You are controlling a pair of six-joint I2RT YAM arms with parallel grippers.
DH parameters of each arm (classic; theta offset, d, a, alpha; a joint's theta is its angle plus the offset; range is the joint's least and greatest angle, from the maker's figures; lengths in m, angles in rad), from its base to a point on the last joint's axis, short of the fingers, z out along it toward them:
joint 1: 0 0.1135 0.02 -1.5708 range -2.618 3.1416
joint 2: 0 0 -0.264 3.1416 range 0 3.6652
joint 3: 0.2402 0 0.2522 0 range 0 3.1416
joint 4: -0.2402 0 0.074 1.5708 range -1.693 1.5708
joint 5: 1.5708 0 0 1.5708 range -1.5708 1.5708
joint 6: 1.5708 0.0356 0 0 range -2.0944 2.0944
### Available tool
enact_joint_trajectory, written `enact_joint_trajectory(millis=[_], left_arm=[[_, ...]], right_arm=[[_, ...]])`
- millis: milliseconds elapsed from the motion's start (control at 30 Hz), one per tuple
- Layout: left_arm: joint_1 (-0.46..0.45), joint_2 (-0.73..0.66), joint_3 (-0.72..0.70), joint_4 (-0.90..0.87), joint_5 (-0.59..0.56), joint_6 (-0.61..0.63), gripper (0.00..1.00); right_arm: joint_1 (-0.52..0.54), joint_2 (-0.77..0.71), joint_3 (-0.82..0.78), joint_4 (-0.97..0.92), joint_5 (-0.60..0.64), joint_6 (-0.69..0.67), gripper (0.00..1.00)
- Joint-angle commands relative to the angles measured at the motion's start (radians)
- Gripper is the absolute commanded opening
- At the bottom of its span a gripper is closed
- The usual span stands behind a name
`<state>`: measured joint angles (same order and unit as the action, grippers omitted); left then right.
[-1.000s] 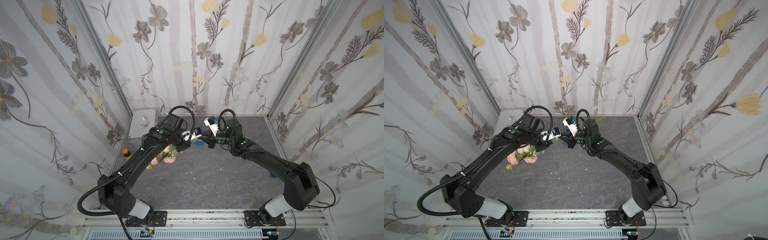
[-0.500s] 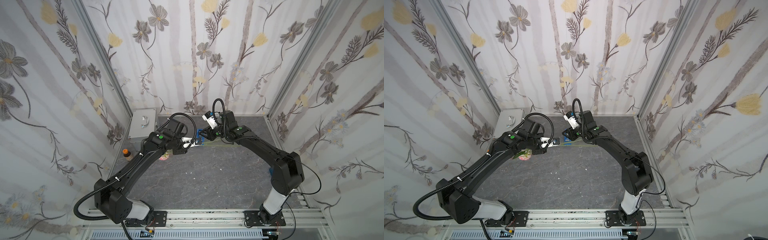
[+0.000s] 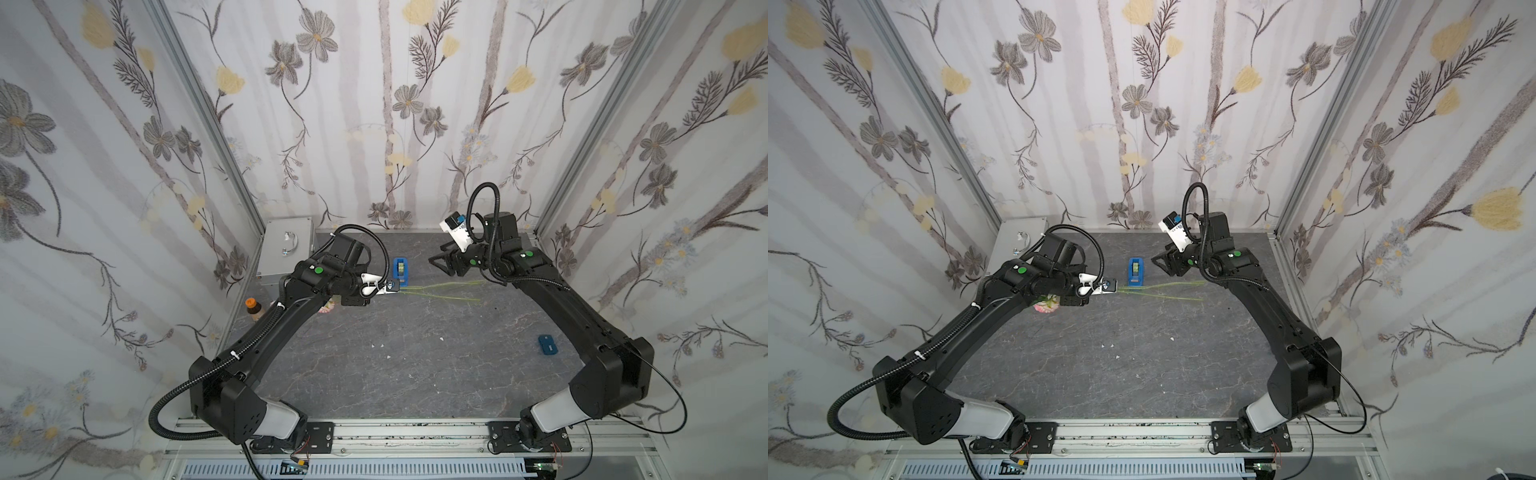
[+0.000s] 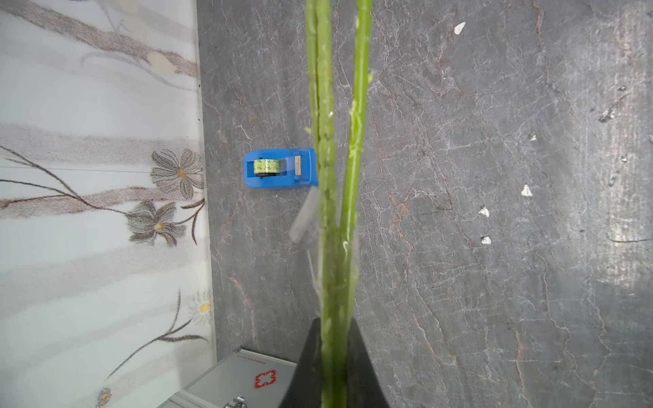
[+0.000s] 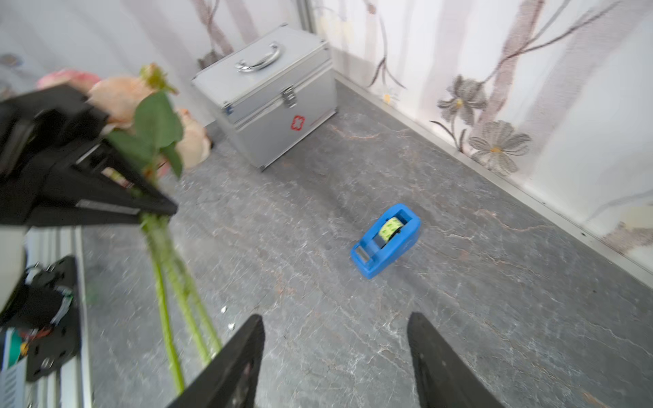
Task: Wrap bouquets with tape
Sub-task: Wrap the tape around the bouquet.
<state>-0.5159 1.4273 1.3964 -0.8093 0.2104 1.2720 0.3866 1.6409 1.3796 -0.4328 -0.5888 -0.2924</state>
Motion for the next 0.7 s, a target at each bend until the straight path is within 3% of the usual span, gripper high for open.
enact_joint_trajectory(millis=[0, 100, 367, 467, 667], left_arm=[[0.003, 0.001, 0.017, 0.019, 0.037, 0.081, 0.00], [0.001, 0.003, 0.031, 0.007, 0.043, 0.115, 0.00], [-0.005, 0.009, 0.050, -0.024, 0.026, 0.178, 0.00], [-0.009, -0.001, 0.050, -0.018, 0.025, 0.181, 0.00], [-0.013, -0.001, 0.099, -0.021, 0.002, 0.197, 0.00]], right_arm=[[0.024, -0.095, -0.095, -0.003, -0.129, -0.209, 0.83], [0.061, -0.123, -0.123, -0.013, -0.100, -0.259, 0.99], [0.132, -0.010, -0.057, -0.090, 0.013, -0.321, 1.00], [0.138, 0.034, -0.015, -0.099, 0.057, -0.317, 0.97], [0.162, 0.100, 0.048, -0.154, 0.052, -0.341, 0.77]])
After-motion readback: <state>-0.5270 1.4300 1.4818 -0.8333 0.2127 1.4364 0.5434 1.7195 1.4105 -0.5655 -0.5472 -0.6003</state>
